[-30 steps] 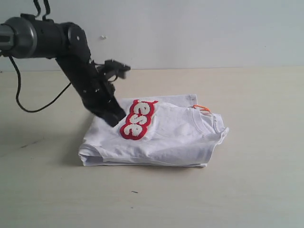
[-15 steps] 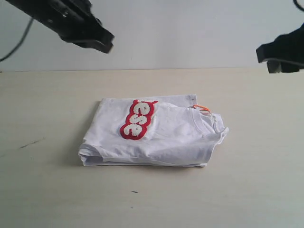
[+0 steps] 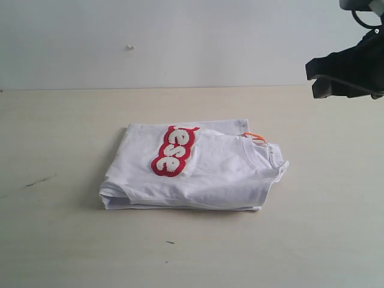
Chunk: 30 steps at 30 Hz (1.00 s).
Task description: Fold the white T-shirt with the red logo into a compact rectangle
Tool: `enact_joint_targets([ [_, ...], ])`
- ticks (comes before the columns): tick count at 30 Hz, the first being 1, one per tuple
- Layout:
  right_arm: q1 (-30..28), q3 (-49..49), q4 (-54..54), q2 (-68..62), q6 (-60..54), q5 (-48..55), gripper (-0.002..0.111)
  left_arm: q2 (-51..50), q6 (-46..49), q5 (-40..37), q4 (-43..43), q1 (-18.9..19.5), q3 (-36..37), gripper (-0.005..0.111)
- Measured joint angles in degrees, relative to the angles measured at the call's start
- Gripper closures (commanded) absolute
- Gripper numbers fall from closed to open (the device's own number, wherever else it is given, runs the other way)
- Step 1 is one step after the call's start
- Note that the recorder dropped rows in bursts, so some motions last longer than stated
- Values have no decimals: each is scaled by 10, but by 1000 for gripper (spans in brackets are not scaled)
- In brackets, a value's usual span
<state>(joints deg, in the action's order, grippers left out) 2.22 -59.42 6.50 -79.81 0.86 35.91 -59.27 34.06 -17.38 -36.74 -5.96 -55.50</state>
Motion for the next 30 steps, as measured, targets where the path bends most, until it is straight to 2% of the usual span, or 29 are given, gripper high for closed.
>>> enact_joint_targets([
  [7,0,0,2,44,-2,-4,54,214,0,70,-21,0,136,107],
  [14,0,0,2,81,-2,-7,54,398,-9,84,-27,0,211,107],
  [21,0,0,2,94,-2,-10,54,500,-25,64,-29,0,219,107],
  [30,0,0,2,94,-3,-10,54,513,-25,64,-29,0,219,107],
])
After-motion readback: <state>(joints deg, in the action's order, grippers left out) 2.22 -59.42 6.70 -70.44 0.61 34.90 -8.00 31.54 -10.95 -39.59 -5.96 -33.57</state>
